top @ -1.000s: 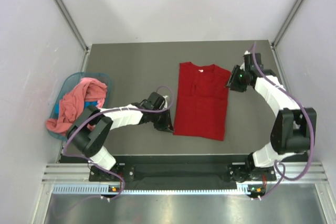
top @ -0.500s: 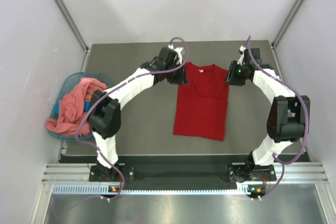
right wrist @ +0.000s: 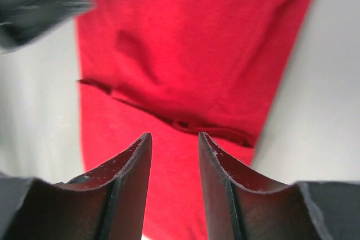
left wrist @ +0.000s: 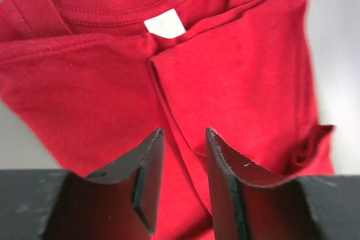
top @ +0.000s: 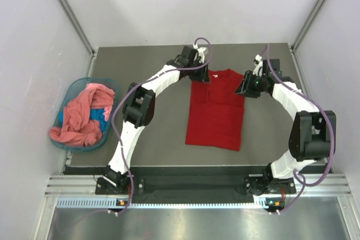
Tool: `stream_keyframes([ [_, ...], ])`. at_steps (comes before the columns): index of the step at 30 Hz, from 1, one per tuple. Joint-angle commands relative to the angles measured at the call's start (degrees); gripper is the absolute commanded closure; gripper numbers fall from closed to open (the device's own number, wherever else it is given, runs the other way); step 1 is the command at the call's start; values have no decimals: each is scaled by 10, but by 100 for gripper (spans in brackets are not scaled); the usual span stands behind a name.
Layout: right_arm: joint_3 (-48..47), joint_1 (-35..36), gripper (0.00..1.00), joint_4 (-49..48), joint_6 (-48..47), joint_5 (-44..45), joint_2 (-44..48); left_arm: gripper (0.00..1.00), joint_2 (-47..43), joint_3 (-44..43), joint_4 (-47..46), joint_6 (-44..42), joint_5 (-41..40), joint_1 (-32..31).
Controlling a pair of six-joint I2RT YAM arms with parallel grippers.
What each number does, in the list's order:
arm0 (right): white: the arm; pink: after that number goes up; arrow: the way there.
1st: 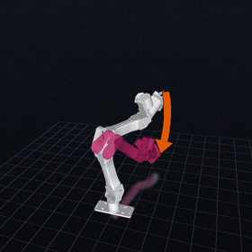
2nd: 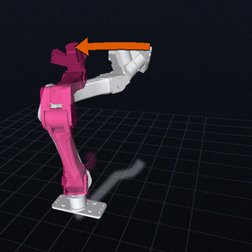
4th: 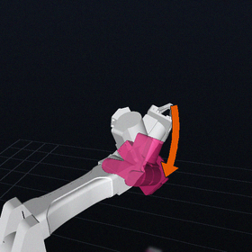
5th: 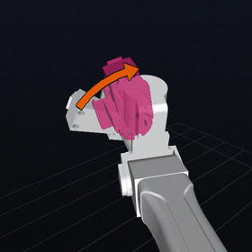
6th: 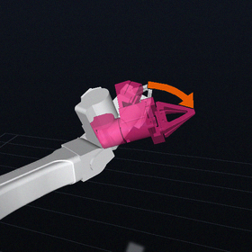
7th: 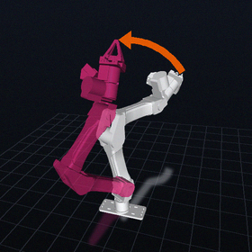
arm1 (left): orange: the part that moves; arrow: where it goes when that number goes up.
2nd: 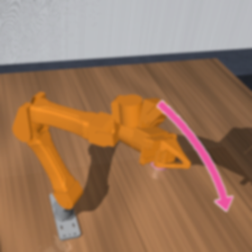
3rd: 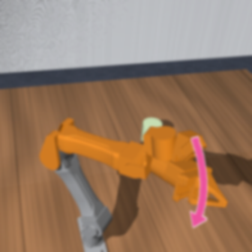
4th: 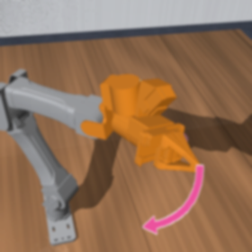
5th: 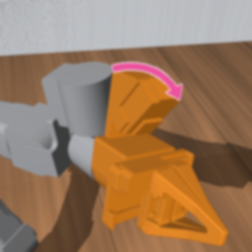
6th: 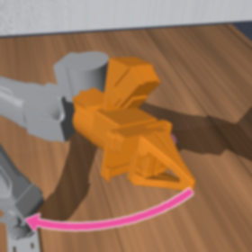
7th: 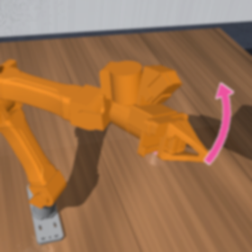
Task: Fold and stack the t-shirts
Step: Fold the tshirt
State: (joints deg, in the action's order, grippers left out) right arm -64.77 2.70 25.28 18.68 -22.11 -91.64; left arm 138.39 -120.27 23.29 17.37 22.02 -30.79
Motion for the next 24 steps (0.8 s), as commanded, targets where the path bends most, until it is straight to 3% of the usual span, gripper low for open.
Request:
stream_keyframes([
  [1,10,-2,60,-58,18,-47,46,59,17,-38,-50,-9,7,5],
  [18,11,14,59,-53,10,-44,43,56,65,-33,-157,41,44,17],
  [24,16,14,60,-59,11,-45,37,61,73,-38,-181,50,67,17],
])
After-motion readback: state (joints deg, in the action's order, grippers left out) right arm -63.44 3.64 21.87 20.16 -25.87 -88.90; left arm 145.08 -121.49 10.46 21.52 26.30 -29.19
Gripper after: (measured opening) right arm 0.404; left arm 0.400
